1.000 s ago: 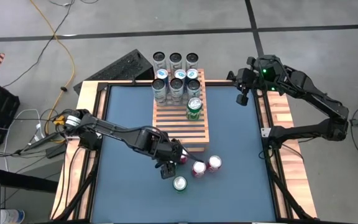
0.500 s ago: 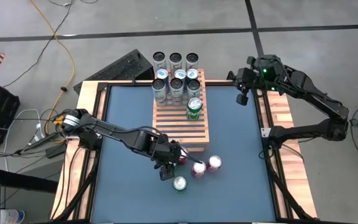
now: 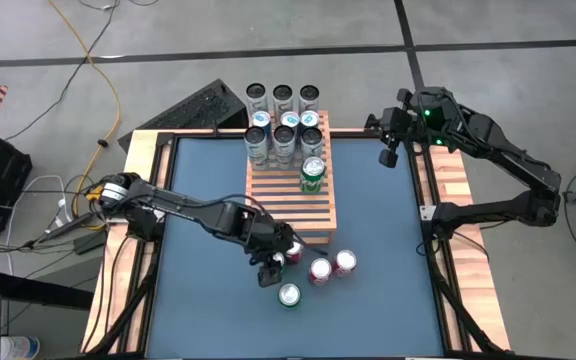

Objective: Place canned beverage on shelf
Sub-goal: Put the top green soda can on the shelf aligned with the other green soda can

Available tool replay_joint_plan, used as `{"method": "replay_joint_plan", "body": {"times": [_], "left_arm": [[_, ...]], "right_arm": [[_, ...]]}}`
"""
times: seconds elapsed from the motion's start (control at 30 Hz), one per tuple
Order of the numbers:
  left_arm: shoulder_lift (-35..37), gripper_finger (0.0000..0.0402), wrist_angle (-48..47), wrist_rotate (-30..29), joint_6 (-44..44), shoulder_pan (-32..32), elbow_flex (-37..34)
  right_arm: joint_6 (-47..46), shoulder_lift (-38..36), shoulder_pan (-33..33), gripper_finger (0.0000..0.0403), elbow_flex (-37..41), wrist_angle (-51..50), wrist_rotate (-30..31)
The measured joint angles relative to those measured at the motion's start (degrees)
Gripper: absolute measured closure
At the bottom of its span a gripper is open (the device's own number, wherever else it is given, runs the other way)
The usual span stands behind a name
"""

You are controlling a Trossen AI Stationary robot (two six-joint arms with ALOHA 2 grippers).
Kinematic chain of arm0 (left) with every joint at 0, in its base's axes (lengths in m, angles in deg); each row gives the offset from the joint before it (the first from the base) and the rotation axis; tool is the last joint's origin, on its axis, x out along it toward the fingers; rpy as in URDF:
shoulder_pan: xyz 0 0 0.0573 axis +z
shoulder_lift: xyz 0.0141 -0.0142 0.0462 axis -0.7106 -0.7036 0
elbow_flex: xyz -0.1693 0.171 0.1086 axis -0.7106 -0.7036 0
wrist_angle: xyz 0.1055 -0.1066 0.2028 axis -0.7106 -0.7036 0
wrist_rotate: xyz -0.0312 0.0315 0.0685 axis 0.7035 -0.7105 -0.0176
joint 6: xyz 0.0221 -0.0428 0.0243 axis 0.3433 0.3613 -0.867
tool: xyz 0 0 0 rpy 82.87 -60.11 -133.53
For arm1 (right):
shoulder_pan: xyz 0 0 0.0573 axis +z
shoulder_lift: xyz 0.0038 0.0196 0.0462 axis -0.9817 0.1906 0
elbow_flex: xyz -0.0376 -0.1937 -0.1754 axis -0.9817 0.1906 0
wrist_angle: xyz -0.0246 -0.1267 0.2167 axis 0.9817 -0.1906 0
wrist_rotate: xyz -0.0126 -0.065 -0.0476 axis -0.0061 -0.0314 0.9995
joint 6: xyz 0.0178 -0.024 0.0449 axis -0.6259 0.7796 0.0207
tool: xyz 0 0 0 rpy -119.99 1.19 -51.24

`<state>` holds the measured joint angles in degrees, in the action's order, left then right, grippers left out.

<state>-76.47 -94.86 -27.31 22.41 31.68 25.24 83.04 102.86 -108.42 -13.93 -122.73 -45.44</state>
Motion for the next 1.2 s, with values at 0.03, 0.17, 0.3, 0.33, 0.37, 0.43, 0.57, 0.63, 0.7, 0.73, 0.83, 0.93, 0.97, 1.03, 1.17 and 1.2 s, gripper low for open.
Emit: {"method": "replay_joint_plan", "body": {"times": [0.03,0.17,0.3,0.33,0.37,0.43,0.57,0.63,0.7,0.73,0.83,0.93,0.97,1.03,1.17,1.2], "left_arm": [[0.0,0.0156,0.0,0.3,0.5,0.0,0.0],[0.0,0.0156,0.1,0.1,1.0,-0.2,0.0],[0.0,0.0156,0.1,-0.2,0.6,-0.1,0.0],[0.0,0.0156,0.1,-0.1,0.6,0.0,0.0],[0.0,0.0156,0.1,0.4,0.4,0.0,0.0],[0.0,0.0156,0.1,1.3,-1.1,0.2,0.0],[0.0,0.0156,0.1,4.2,-1.9,1.2,0.0],[0.0,0.0156,0.0,4.5,-3.3,1.6,0.0],[0.0,0.0156,-0.8,4.9,-4.7,1.8,0.0],[0.0,0.0156,-1.6,5.8,-5.1,1.9,0.0],[0.0,0.0156,-3.9,8.7,-5.7,2.4,0.0],[0.0,0.0156,-5.5,9.1,-6.9,2.6,-0.2],[0.0,0.0156,-5.0,8.9,-7.2,2.7,-0.5],[0.0,0.0156,-3.9,9.2,-7.4,3.0,-1.6],[0.9,0.0156,0.6,12.6,-7.4,3.9,-4.8],[1.4,0.0156,1.7,13.7,-7.5,4.2,-5.5]], "right_arm": [[0.0,0.0,0.0,0.0339,0.0,0.0,0.0],[0.0,0.0,0.0,0.0339,0.0,0.0,0.0],[0.0,0.0,0.0,0.0339,0.0,0.0,0.0],[0.0,0.0,0.0,0.0339,0.0,0.0,0.0],[0.0,0.0,0.0,0.0339,0.0,0.0,0.0],[0.1,0.0,0.0,0.0339,0.0,0.0,0.0],[0.0,0.0,0.0,0.0339,0.0,0.2,0.0],[0.0,0.0,0.0,0.0339,0.0,0.5,0.0],[0.0,0.0,0.0,0.0339,0.0,0.6,0.0],[0.0,0.0,0.0,0.0339,0.0,0.7,0.0],[0.0,0.0,0.0,0.0339,0.0,1.3,0.0],[0.0,0.0,0.0,0.0339,0.0,2.2,0.0],[0.0,0.0,0.0,0.0339,0.0,2.4,0.0],[0.0,0.0,0.0,0.0339,0.0,2.7,0.0],[0.0,0.0,0.0,0.0339,0.0,3.7,0.0],[0.0,0.0,0.0,0.0339,0.0,3.8,0.0]]}}
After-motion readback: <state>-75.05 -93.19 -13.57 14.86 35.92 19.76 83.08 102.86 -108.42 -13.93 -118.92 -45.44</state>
